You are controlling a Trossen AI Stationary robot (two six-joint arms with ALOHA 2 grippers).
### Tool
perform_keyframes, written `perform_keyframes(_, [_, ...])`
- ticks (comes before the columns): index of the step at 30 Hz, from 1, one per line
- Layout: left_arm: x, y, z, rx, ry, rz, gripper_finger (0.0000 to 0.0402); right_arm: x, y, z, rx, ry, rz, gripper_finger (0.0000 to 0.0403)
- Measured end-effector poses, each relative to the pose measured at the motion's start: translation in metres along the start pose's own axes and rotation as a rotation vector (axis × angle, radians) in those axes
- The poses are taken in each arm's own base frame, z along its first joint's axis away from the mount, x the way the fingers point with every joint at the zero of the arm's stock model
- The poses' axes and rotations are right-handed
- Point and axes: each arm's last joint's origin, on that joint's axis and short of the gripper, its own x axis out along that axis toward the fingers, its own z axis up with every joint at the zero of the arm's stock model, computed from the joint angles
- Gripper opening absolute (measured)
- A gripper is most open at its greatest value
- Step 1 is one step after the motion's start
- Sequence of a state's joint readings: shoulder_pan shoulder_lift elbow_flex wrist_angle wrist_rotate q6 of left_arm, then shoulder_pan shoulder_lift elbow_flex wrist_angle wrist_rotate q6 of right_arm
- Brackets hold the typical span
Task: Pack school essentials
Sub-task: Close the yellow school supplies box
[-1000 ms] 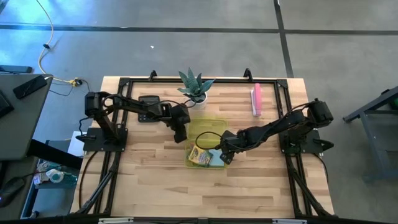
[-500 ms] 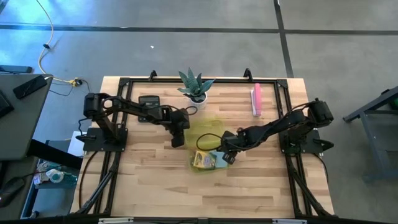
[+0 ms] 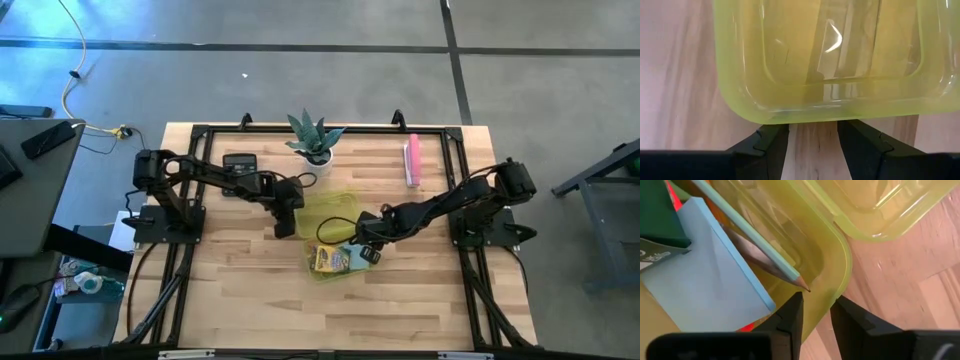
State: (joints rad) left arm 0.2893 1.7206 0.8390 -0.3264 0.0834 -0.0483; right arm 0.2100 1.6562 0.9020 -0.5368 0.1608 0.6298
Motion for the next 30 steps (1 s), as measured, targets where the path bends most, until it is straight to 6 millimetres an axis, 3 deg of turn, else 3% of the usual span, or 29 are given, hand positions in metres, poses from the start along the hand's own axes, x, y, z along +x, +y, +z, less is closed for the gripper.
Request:
perform_keyframes(7, [0.0,-0.003,0.003,0.048,-0.039,0.024,0.016,0.0,-0.001,-0.001,-0.009,0.005,-0.007,0.0083])
perform_keyframes(30, [-0.011,-0.043,0.002,0.253,-0.107,0.227,0.016,0.0,-0.007,-0.006,-0.004,0.032,-0.107,0.0082])
